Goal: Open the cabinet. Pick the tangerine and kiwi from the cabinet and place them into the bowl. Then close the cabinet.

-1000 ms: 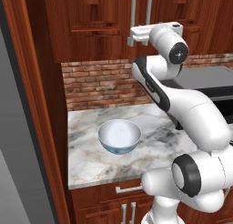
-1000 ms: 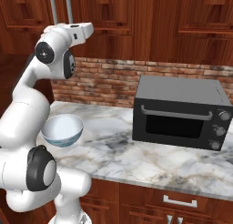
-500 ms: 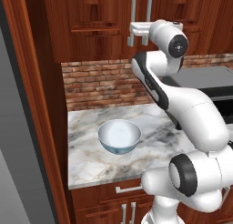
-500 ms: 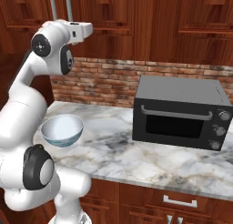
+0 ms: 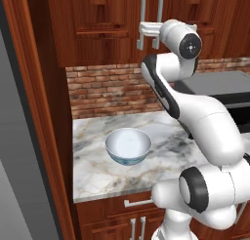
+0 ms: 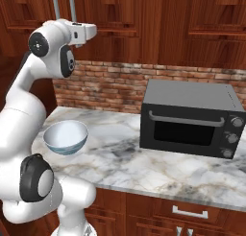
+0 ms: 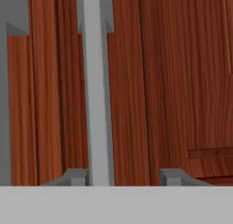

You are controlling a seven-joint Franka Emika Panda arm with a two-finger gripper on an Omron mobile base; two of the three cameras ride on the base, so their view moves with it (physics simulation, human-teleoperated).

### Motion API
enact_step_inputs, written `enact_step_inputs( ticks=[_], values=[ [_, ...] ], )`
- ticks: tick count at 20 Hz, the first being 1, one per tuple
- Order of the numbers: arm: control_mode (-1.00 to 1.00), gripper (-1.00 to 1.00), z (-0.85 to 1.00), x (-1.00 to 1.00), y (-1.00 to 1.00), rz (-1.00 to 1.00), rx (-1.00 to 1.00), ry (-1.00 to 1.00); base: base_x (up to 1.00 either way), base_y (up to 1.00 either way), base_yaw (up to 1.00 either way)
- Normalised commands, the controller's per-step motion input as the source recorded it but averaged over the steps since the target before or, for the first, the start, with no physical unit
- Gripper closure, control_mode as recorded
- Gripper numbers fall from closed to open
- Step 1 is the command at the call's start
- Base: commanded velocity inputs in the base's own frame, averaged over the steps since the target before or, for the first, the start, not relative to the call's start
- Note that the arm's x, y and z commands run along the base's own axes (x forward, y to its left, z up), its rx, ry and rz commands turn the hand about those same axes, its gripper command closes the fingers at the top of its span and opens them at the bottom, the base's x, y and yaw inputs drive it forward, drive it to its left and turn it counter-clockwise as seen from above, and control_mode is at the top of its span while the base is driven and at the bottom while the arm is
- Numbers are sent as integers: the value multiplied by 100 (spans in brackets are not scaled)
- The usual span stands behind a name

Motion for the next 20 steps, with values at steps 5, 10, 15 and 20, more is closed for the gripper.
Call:
enact_step_inputs(
  ticks=[5, 10, 15, 20],
  values=[
    [-100, 100, 6, -40, -28, 0, 1, -5, 0, 0, 0],
    [-100, 100, 22, -95, -79, 0, 5, -10, 0, 0, 0],
    [-100, 100, 25, -100, -98, 0, 9, -7, 0, 0, 0],
    [-100, 100, 30, -100, -100, -2, 12, -2, 0, 0, 0]
  ],
)
